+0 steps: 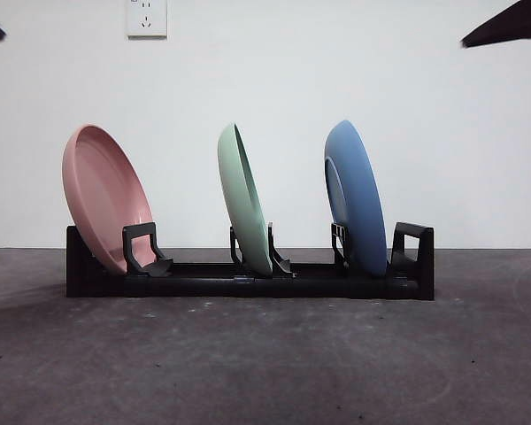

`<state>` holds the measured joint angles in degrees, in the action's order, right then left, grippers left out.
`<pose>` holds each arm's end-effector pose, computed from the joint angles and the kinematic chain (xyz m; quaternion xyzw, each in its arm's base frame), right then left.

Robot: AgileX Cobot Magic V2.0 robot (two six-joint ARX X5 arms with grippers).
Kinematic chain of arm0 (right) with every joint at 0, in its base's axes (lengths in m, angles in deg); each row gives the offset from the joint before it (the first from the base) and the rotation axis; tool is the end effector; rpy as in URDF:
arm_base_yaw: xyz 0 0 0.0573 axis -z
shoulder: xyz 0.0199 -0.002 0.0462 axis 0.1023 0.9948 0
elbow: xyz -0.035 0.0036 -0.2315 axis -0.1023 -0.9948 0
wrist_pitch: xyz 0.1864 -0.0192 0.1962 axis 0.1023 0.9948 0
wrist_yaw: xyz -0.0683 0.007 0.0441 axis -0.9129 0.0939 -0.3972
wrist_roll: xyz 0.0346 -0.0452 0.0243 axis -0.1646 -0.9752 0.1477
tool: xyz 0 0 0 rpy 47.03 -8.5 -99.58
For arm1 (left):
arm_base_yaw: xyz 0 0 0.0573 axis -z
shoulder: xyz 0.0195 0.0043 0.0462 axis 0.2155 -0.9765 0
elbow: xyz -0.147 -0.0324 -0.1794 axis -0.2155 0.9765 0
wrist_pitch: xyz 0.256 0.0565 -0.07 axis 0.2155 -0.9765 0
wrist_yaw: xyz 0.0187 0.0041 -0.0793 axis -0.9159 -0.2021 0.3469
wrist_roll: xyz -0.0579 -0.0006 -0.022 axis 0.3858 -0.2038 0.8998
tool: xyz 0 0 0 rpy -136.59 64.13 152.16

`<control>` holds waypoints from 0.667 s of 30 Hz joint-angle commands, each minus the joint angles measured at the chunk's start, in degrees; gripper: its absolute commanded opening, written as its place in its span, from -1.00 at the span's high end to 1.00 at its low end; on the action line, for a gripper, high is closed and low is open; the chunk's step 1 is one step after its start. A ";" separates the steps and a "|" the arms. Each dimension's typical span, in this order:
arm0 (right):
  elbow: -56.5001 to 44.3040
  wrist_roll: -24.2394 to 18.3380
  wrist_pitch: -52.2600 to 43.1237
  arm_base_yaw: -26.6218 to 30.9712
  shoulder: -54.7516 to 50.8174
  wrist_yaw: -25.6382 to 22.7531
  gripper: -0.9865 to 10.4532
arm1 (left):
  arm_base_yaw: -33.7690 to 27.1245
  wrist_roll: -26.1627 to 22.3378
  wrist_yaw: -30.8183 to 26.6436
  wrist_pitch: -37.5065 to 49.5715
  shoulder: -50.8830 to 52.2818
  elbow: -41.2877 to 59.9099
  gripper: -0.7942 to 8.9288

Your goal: Place the plate

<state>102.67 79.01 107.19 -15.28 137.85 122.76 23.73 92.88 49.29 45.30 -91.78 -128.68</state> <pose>0.2356 0.0675 0.3033 0.1638 0.2838 0.3919 0.8597 0.1798 -0.0591 0.3124 -0.1403 0.2757 -0.3376 0.8890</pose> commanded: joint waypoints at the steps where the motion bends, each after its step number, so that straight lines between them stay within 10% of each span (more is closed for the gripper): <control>1: 4.94 1.14 -0.74 -0.81 6.38 0.11 -0.08 | 0.15 0.13 0.13 0.46 2.10 -1.18 -0.32; 20: 36.04 5.70 0.66 -1.03 44.35 3.63 -0.05 | 0.15 0.61 0.15 -5.35 13.44 -1.18 -0.32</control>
<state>136.78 84.17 107.93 -16.05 180.47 126.03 23.73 93.61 49.29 39.82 -78.27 -128.79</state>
